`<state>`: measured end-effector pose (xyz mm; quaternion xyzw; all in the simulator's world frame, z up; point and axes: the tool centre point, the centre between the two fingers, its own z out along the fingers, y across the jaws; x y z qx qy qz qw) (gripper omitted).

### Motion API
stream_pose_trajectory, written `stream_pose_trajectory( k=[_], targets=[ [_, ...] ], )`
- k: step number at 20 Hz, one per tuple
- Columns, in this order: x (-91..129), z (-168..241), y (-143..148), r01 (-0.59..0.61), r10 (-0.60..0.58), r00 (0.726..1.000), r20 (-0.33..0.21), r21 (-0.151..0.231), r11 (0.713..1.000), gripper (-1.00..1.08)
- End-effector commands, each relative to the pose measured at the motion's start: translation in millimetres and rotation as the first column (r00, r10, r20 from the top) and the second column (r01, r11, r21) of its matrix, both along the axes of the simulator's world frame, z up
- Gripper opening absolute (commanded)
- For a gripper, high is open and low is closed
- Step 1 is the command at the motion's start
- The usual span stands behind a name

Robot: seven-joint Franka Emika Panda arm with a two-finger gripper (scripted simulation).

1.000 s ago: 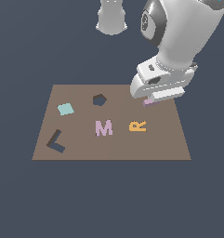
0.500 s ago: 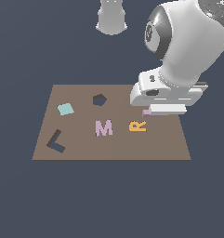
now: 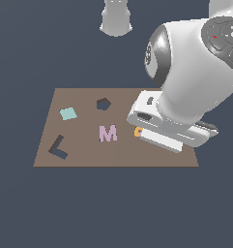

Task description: Insert a designated object into the corresponding slot on a board.

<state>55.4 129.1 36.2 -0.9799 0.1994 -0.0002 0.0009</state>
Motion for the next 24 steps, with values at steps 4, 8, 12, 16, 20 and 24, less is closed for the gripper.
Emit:
stream_pose_trajectory(
  k=[4,8,12,16,20,24],
  targets=[
    [41,1,-35,0.247,-0.247,0.969,0.000,0.000,0.969,-1.00],
    [63,2,-64,0.400,-0.400,0.916,0.000,0.000,0.916,-1.00],
    [78,2,-93,0.532,-0.532,0.847,0.000,0.000,0.847,-1.00],
    [89,3,-121,0.642,-0.642,0.767,0.000,0.000,0.767,-1.00],
    [95,3,-149,0.734,-0.734,0.679,0.000,0.000,0.679,-1.00],
    [97,3,-176,0.810,-0.810,0.587,0.000,0.000,0.587,-1.00]
  ],
)
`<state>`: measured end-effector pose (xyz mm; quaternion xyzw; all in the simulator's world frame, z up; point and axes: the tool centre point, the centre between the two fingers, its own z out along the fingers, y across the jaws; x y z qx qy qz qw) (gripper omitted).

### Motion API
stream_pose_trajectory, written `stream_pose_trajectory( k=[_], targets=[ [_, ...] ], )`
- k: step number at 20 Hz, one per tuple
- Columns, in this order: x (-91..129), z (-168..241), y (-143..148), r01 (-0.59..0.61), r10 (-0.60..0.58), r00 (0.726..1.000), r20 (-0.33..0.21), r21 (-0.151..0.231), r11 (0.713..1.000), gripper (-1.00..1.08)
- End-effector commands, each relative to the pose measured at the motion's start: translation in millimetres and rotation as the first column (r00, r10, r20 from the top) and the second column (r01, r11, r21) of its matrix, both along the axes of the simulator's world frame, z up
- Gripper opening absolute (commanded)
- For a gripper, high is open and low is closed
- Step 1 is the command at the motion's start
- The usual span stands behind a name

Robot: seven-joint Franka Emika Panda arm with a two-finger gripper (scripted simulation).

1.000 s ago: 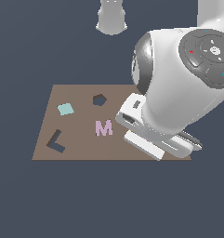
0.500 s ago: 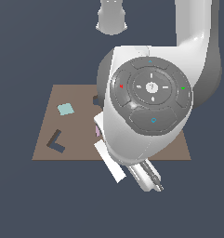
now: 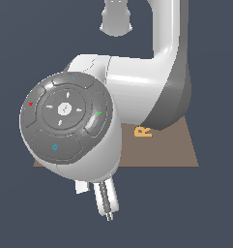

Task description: Insert a designated object into the corresponding slot on a board.

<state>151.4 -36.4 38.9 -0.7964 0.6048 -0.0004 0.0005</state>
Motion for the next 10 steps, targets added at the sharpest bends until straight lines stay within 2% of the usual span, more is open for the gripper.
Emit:
stream_pose_trajectory(
  k=[1,6,10],
  targets=[
    [1,1,-17,0.076,-0.076,0.997,0.000,0.000,0.997,-1.00],
    [-2,1,-49,0.217,-0.217,0.976,0.000,0.000,0.976,-1.00],
    [-7,1,-74,0.327,-0.327,0.945,0.000,0.000,0.945,-1.00]
  ],
)
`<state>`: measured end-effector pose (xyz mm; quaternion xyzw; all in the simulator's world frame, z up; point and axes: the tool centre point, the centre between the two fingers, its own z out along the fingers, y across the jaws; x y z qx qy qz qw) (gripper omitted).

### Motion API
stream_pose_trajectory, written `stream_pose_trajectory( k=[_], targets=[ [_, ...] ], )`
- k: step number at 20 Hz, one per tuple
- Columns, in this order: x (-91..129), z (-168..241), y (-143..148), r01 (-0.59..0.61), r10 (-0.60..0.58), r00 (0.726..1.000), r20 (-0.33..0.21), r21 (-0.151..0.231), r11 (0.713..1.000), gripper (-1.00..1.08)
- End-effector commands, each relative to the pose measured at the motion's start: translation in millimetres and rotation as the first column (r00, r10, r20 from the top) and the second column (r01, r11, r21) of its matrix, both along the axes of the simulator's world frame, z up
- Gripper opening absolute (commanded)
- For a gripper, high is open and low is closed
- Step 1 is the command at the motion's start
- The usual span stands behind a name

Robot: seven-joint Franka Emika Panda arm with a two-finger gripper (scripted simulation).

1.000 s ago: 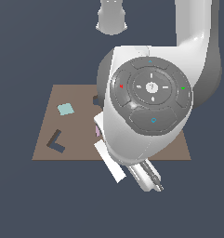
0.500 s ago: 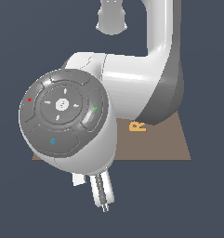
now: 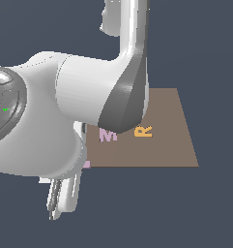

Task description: Insert a designated object into the corresponding slot on a board.

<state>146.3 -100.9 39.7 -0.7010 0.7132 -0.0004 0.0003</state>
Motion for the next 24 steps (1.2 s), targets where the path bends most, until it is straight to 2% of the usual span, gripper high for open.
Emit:
stream_pose_trajectory(
  k=[1,7,12,17,24],
  targets=[
    [-4,1,-16,0.073,-0.073,0.997,0.001,0.000,0.997,-1.00],
    [-19,1,-51,0.242,-0.242,0.970,0.000,0.000,0.970,-1.00],
    [-32,1,-70,0.335,-0.335,0.942,0.000,0.000,0.942,-1.00],
    [-38,1,-78,0.376,-0.376,0.927,0.000,0.000,0.927,-1.00],
    [-38,0,-78,0.374,-0.374,0.927,-0.001,0.000,0.927,-1.00]
  ],
)
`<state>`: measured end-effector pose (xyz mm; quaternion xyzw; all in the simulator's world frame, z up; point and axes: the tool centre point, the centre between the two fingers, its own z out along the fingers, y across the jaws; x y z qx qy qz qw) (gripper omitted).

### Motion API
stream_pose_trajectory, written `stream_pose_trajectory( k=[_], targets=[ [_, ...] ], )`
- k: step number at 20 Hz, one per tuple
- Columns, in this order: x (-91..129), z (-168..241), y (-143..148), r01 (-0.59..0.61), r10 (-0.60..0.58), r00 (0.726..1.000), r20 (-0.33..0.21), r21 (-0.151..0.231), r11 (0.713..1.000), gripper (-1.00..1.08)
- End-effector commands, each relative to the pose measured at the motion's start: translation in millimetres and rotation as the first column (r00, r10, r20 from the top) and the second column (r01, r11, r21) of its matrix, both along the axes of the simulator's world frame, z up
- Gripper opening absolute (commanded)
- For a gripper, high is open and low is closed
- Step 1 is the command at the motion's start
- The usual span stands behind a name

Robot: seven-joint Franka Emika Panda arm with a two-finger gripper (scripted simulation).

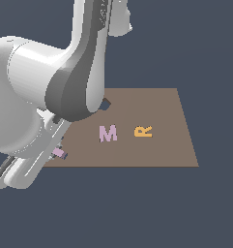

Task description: Insert a designated object into the corresponding slot on a board.

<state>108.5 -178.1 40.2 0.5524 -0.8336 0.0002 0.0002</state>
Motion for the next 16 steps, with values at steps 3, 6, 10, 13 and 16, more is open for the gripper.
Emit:
stream_pose_trajectory(
  k=[3,6,10,13,16],
  targets=[
    [0.2,-6.0,0.2,-0.001,0.001,1.000,0.000,0.000,1.000,-1.00],
    [0.4,-9.6,0.4,-0.002,0.002,1.000,0.000,0.000,1.000,-1.00],
    [0.4,-9.6,0.4,-0.002,0.002,1.000,0.000,0.000,1.000,1.00],
    [0.4,-9.6,0.4,-0.002,0.002,1.000,0.000,0.000,1.000,1.00],
    [0.4,-9.6,0.4,-0.002,0.002,1.000,0.000,0.000,1.000,1.00]
  ],
)
